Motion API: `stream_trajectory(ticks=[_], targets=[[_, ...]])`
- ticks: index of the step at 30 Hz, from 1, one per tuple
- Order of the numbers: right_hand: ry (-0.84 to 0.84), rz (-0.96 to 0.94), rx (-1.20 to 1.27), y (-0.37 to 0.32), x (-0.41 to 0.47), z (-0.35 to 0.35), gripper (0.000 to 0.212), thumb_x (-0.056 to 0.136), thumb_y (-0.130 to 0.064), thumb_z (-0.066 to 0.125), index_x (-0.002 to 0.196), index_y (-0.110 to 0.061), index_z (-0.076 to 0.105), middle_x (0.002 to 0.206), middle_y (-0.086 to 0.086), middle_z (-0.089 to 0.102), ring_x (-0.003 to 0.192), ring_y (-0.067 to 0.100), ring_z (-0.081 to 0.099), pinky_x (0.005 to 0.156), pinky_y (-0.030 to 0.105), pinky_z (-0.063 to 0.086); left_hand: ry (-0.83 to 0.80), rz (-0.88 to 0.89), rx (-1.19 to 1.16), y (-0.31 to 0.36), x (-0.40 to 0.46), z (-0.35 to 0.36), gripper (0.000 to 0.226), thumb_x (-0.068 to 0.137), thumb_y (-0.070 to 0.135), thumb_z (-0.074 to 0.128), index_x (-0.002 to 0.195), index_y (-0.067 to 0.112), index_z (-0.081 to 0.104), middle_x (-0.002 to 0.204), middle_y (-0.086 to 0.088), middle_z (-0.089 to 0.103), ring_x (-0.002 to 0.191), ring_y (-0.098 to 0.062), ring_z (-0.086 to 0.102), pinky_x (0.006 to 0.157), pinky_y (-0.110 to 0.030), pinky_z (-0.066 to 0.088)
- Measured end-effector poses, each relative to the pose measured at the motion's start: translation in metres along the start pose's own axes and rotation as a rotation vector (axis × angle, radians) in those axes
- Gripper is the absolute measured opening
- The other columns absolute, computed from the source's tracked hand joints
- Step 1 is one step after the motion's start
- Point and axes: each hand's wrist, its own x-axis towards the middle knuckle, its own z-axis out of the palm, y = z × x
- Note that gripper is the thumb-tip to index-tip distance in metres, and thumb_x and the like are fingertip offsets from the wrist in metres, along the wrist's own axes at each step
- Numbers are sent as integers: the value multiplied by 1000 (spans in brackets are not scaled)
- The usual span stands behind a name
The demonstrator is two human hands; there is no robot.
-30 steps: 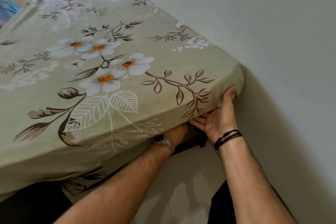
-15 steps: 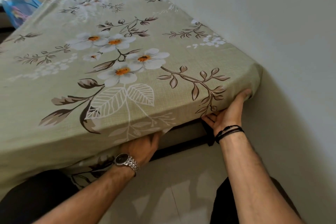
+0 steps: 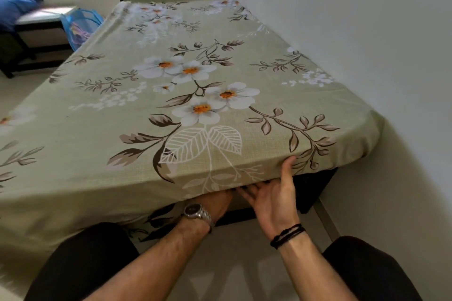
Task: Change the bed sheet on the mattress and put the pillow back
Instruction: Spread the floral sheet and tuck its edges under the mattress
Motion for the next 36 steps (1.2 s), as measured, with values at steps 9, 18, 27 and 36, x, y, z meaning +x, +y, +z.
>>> stream_trajectory(ticks=[9,18,27,36], targets=[[61,-100,35,8,6,10,78,84,-85,42,148,-40,48,138,-1,66,124,25,65,108,57,47,193,54,454,-29,-78,3,52,96,47,39,132,19,63,129,-7,67,118,-28,64,103,-44,49],[-60,90,-203,22,2,-8,87,79,-88,50,151,-40,42,146,4,59,126,25,64,108,55,48,-130,-51,189,-58,15,-26,36,112,16,33,138,2,54,148,-16,51,142,-30,44,115,-27,25],[-257,267,-146,54,2,16,52,88,-36,71,134,-13,65,140,9,64,136,23,55,121,50,31,-209,-159,-21,-55,12,-26,35,111,18,33,142,7,46,157,-14,40,145,-24,35,115,-18,18],[-150,151,-8,62,5,36,20,85,-22,68,100,-29,79,123,7,69,129,30,58,118,52,36,55,138,298,-71,-137,-26,72,102,42,30,164,22,-4,169,6,-11,157,-8,-8,127,-30,-1]])
